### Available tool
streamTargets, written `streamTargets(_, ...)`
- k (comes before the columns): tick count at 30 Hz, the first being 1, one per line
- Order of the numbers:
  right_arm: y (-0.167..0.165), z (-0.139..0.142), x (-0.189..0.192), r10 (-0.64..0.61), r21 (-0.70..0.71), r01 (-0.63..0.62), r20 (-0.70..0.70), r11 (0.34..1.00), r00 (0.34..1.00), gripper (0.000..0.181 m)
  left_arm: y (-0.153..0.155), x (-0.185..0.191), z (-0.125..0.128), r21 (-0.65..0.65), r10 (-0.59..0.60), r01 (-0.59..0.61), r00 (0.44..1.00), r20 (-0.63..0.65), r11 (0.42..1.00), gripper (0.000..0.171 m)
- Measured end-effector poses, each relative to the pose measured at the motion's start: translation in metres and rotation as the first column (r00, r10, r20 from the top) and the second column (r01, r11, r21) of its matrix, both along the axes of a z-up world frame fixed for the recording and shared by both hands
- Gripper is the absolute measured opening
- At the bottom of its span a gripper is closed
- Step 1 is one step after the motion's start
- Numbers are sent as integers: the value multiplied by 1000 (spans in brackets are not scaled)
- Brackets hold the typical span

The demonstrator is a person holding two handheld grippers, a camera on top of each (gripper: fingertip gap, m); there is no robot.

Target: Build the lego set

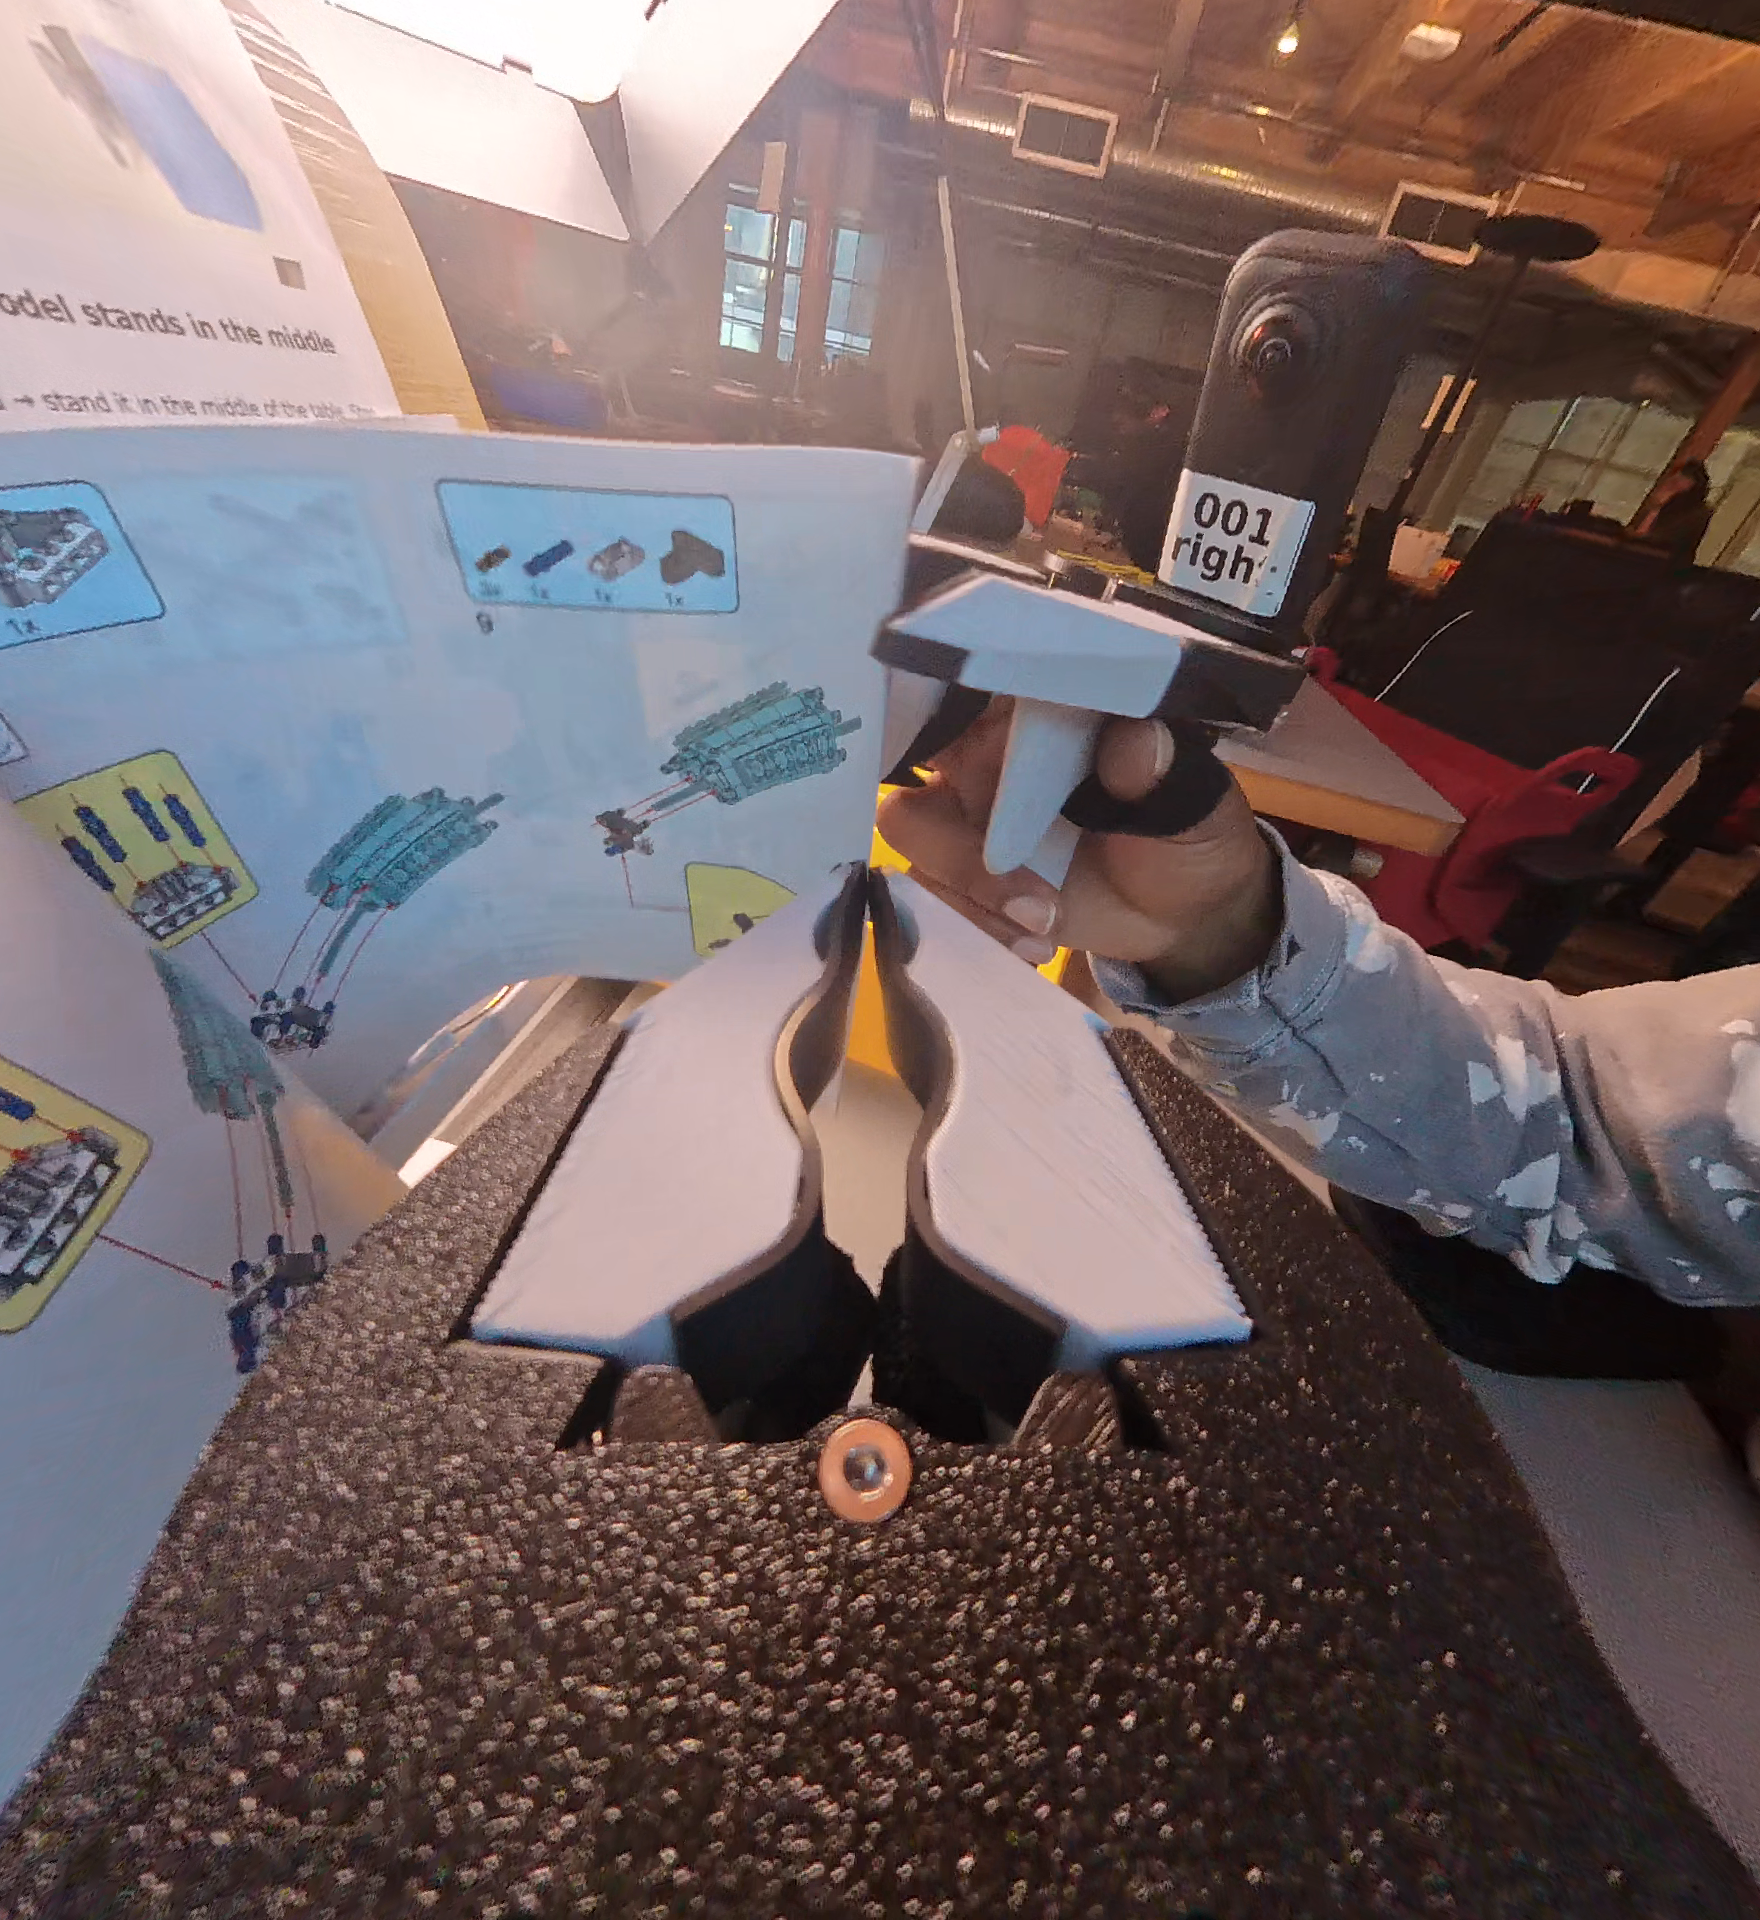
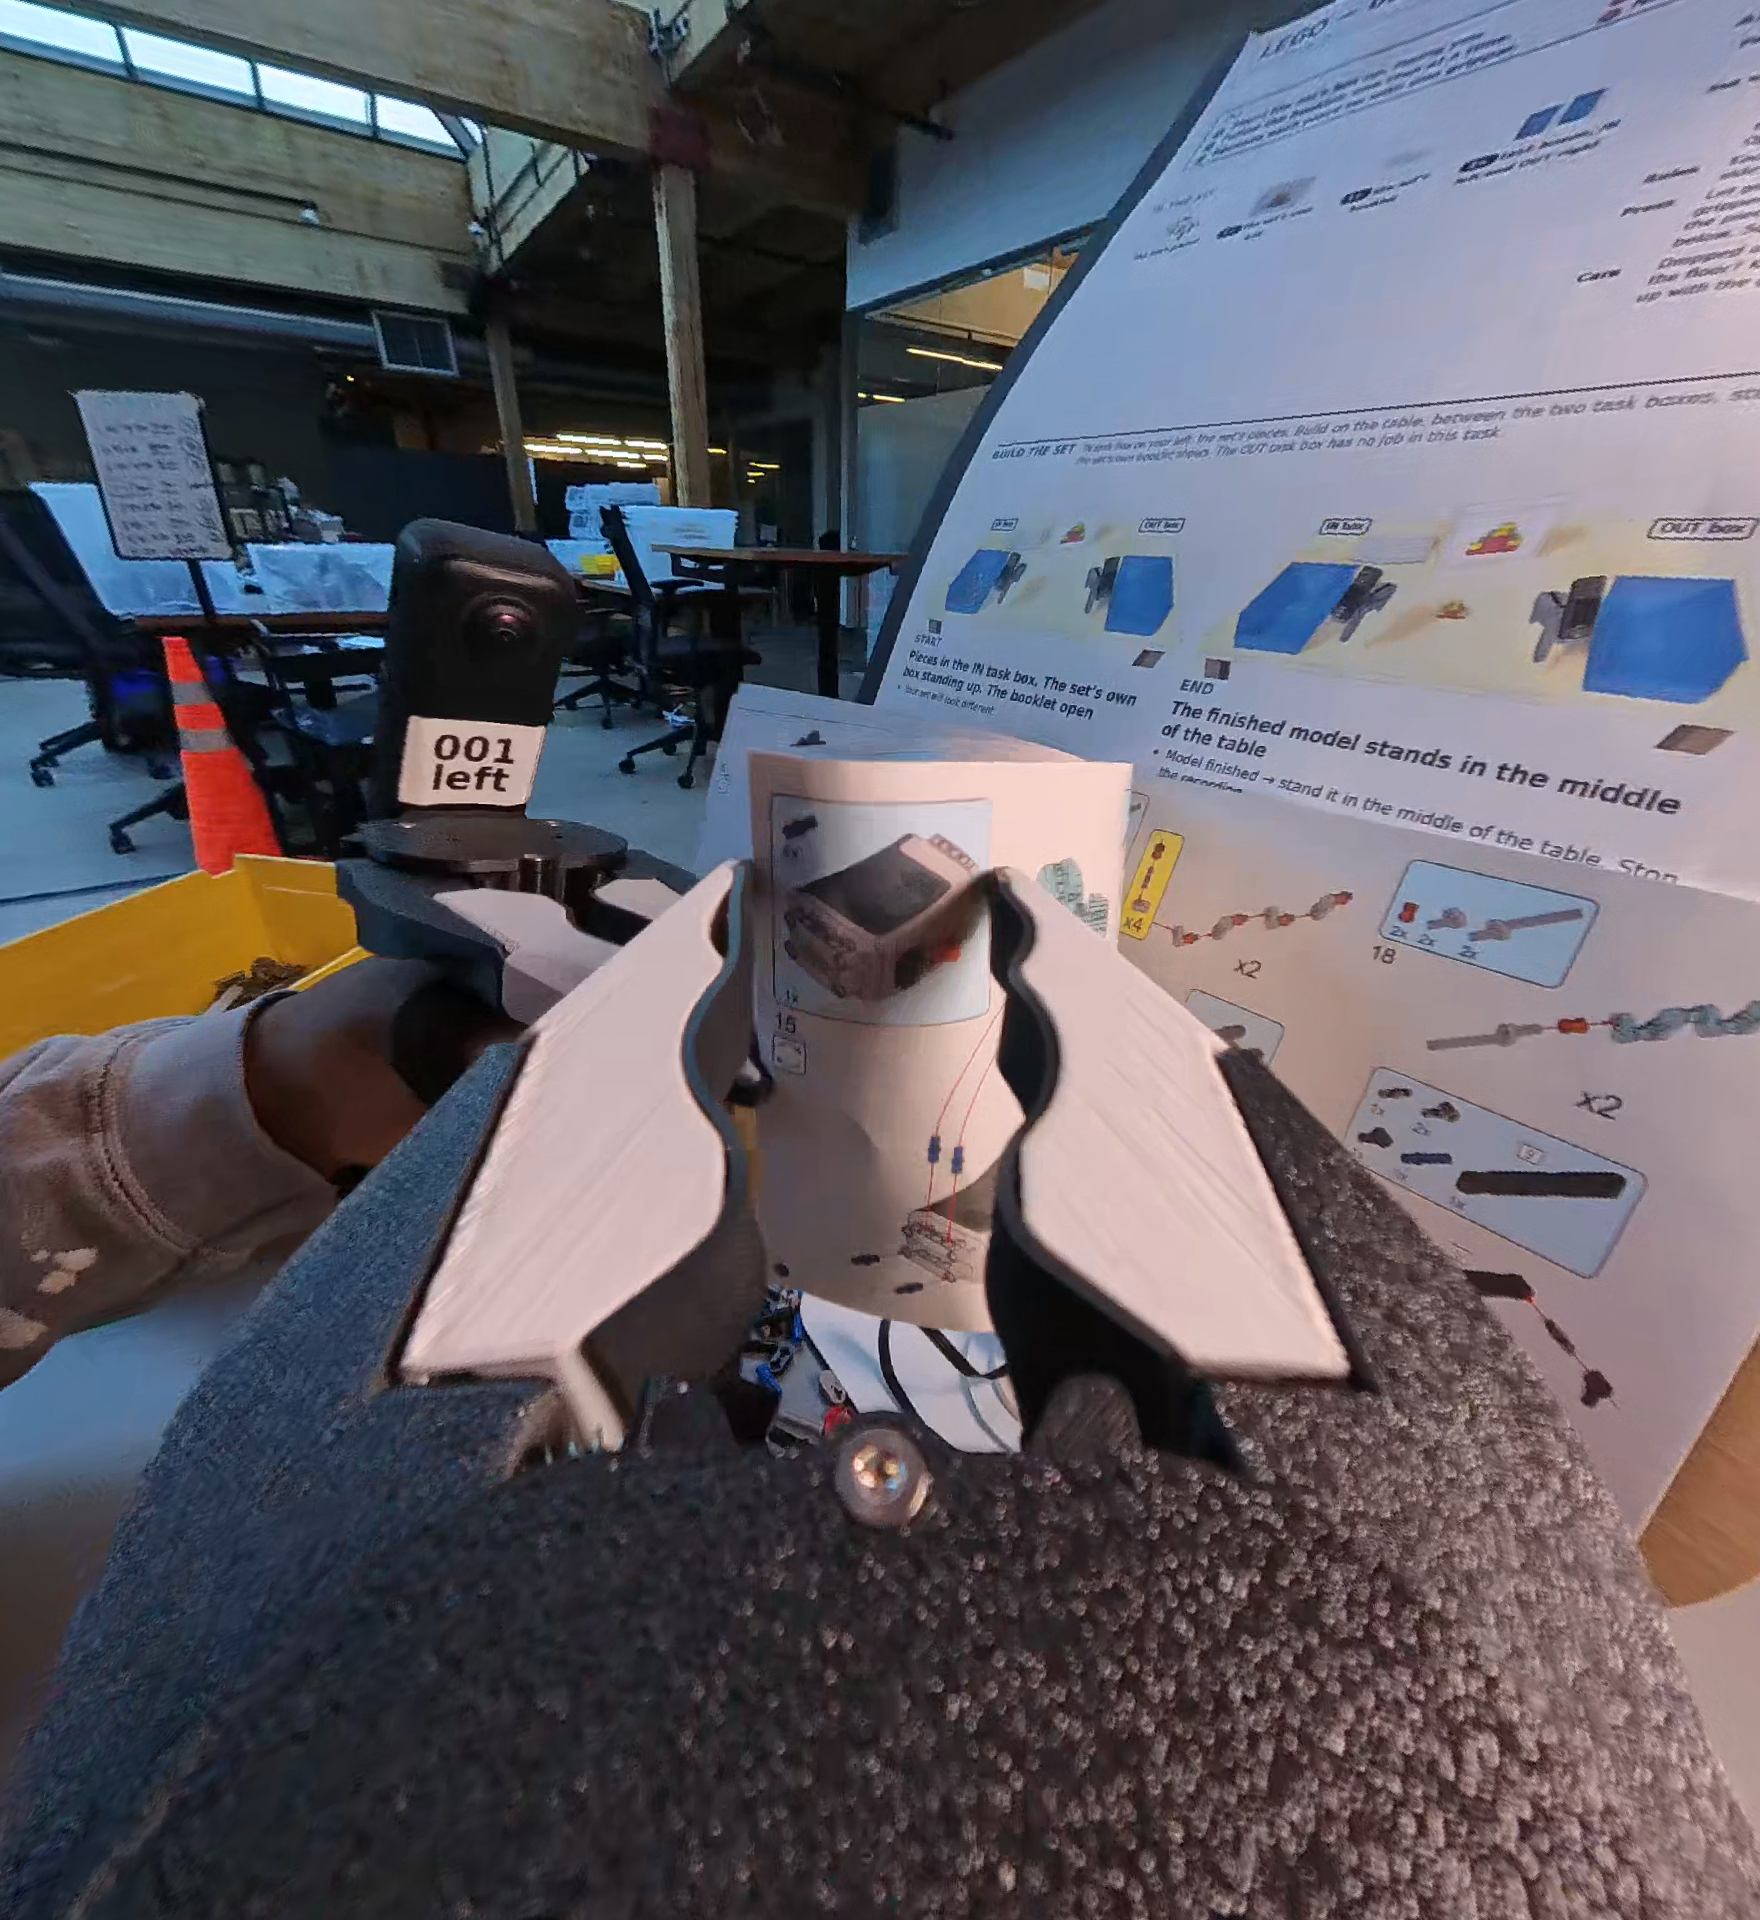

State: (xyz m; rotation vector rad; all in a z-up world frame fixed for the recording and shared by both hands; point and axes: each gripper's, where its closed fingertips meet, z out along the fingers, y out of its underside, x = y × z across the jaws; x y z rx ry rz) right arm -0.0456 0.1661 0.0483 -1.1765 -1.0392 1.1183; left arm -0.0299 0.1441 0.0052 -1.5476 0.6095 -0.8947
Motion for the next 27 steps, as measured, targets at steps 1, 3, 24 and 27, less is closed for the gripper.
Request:
streamTargets(1, 1, 0, 1, -3, 2, 3, 1, 1000, 1000, 30, 0, 2, 0, 7, 7, -7, 1000, -14, 1000, 0)
streamTargets(3, 1, 0, 3, 22, -22, -23, -20, 999, 1000, 21, 0, 2, 1, 10, 15, -14, 1000, -22, 1000, 0)
streamTargets(24, -8, 0, 22, 289, -175, -317, -169, 932, 942, 25, 3, -5, 38, 35, 5, -11, 987, 161, 999, 6)
streamTargets(27, -13, -1, 26, 334, -200, -372, -198, 906, 921, 32, 15, -7, 34, 16, 72, -75, 990, 121, 997, 28)
